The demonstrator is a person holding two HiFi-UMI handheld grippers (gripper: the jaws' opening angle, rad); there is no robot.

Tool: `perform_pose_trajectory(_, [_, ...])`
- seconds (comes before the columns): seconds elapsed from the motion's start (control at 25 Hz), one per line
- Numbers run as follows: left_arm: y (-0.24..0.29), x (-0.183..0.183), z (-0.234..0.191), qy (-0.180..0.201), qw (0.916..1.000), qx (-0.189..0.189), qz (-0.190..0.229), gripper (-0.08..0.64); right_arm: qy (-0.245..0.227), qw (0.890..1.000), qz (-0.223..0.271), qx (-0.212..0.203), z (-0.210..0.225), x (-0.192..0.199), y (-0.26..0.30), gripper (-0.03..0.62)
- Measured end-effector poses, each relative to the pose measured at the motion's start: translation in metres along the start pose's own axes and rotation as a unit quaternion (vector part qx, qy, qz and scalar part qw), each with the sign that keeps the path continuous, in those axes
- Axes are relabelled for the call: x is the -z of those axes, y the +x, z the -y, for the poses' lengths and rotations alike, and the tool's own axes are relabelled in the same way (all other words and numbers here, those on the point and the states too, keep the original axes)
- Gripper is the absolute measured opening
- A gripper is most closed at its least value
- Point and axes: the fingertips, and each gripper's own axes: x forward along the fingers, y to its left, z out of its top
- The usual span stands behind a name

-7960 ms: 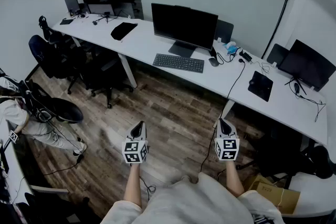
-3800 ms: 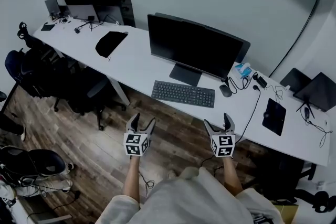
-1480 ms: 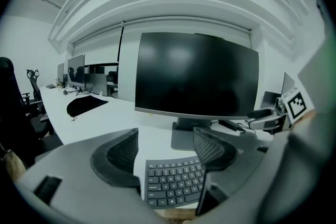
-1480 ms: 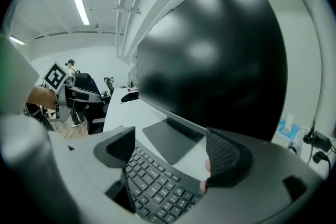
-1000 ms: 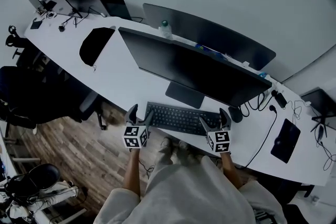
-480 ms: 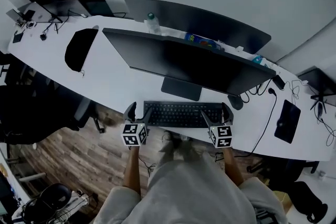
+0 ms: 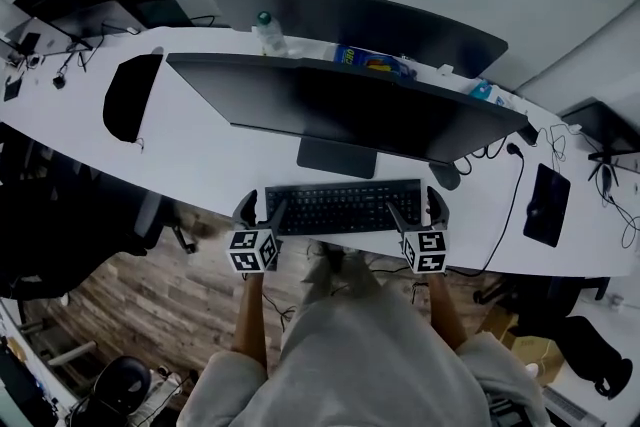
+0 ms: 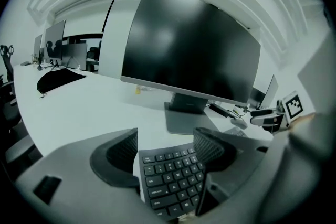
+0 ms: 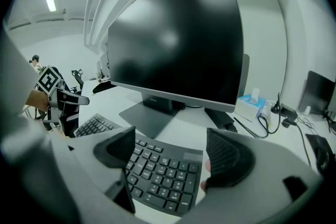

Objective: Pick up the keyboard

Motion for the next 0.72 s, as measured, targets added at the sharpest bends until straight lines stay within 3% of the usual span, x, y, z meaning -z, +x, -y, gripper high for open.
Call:
perform_pose_trajectory(0.36, [0.027,0.025,-0.01,-0.048,0.9981,0.013,-0.038,0.319,0.01,1.0,-0.015,0.01,0.003,0.011,0.004,0.416])
perform_pose_trajectory(0.72, [0.049,0.045,-0.025,-0.071,0.9953,0.011,-0.066,0.319,0.019,0.999,-0.025,0.018,0.004,0.02,0.002,0.416])
